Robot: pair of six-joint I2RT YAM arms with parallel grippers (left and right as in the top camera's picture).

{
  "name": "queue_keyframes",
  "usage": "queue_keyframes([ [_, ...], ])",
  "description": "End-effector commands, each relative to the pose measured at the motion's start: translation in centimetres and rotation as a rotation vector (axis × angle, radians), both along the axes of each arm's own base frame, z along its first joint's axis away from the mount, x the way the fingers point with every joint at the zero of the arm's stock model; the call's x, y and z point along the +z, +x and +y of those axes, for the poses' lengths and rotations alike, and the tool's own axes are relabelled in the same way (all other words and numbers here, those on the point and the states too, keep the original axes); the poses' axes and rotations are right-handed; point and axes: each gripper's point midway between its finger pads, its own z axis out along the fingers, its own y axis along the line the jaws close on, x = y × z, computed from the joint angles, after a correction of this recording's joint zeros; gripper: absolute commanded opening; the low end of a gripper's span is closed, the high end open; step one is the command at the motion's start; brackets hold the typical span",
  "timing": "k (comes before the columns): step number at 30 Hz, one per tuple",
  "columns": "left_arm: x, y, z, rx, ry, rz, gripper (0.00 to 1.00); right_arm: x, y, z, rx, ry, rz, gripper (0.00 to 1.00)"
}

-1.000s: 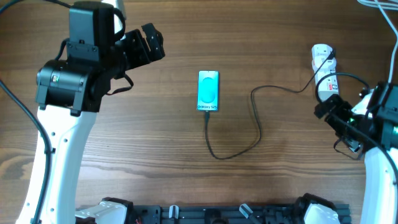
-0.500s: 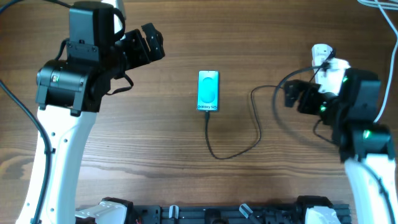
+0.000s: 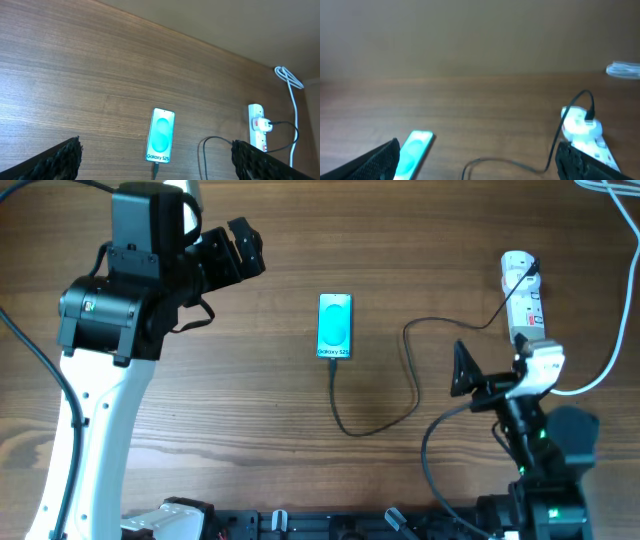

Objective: Plug charger to phone and switch on socket

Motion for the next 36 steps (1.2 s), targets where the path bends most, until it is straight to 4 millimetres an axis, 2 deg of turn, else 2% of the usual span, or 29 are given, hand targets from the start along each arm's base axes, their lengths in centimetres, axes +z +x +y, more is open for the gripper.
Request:
queue_keyframes([
  [1,0.6,-0.3,0.2,0.014,-0.001,-0.017,1.00,-1.3,-0.9,0.0,-0.002,0.025,-0.029,1.00],
  [9,0.6,-0.3,0.2,0.014,-0.001,-0.018,1.00,-2.2,-2.2,-0.3,-0.024,0.032,-0.148,1.00],
  [17,0.6,-0.3,0.2,0.014,-0.001,-0.018,1.00,-3.2,-1.9,0.2,0.000,0.066,-0.263,1.00],
  [23,0.6,-0.3,0.2,0.014,-0.001,-0.017,1.00,-3.7,-1.8,-0.1,-0.021,-0.003,-0.256,1.00],
  [26,0.6,-0.3,0.2,0.014,-0.001,-0.018,1.00,-6.0,-1.6,-0.4,-0.042,-0.020,-0.163,1.00],
  [27,0.6,-0.3,0.2,0.014,-0.001,-0.017,1.00,-6.2,-1.6,-0.5,-0.049,-0.023,-0.154,1.00],
  [36,0.6,-0.3,0.2,0.014,-0.001,-0.018,1.00,-6.2,-1.5,-1.1,-0.070,-0.076,-0.159,1.00],
])
